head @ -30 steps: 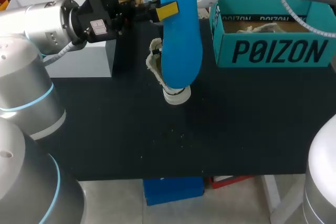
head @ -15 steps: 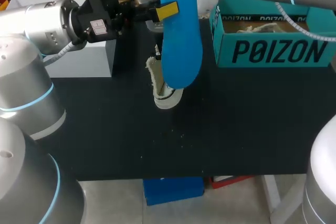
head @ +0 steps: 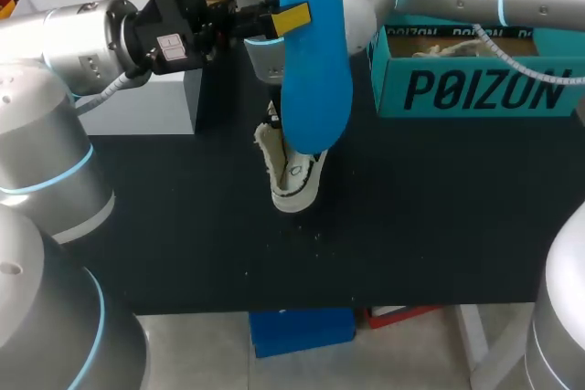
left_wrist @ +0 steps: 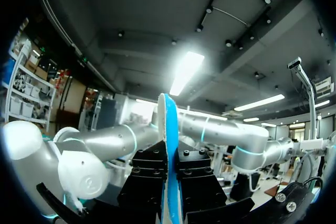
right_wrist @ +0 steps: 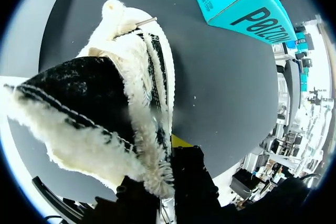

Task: Take the shoe out of the shoebox, open the shoe tongue, remove and reinsert the insole, then place the shoe into the shoebox

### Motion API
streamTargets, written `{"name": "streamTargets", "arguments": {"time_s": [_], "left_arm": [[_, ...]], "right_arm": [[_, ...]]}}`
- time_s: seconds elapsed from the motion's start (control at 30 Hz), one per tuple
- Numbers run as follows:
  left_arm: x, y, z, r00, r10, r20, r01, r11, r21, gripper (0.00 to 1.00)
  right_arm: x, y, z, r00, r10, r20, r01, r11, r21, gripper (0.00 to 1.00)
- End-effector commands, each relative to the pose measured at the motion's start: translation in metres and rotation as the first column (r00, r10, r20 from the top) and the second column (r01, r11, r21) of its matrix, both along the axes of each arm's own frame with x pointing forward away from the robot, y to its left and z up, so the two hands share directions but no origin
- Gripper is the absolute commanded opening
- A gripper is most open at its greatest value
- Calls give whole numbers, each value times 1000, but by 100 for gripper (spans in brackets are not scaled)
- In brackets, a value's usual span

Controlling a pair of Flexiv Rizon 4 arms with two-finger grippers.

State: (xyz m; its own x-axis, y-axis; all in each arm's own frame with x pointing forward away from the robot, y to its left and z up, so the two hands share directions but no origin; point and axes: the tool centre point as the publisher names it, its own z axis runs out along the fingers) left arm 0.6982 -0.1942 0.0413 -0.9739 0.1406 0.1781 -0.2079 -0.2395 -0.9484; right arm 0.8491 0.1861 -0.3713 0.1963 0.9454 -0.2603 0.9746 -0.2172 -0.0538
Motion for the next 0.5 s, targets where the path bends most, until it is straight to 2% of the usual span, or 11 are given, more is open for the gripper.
{"name": "streamTargets", "arguments": {"time_s": [0.03, 0.43, 0.47, 0.5], "left_arm": [[-1, -1, -1, 1000, 3, 1, -3, 1000, 0, 0], [-1, -1, -1, 1000, 3, 1, -3, 1000, 0, 0], [-1, -1, -1, 1000, 3, 1, -3, 1000, 0, 0], [-1, -1, -1, 1000, 3, 1, -3, 1000, 0, 0]], "right_arm": [[-1, 4, -13, 1000, -3, -16, 3, 1000, -1, 0], [-12, -1, -32, 999, -13, -33, 13, 1000, -3, 0], [-13, -2, -32, 999, -15, -30, 15, 1000, -2, 15], [-14, -2, -33, 999, -16, -29, 16, 1000, 3, 48]]}}
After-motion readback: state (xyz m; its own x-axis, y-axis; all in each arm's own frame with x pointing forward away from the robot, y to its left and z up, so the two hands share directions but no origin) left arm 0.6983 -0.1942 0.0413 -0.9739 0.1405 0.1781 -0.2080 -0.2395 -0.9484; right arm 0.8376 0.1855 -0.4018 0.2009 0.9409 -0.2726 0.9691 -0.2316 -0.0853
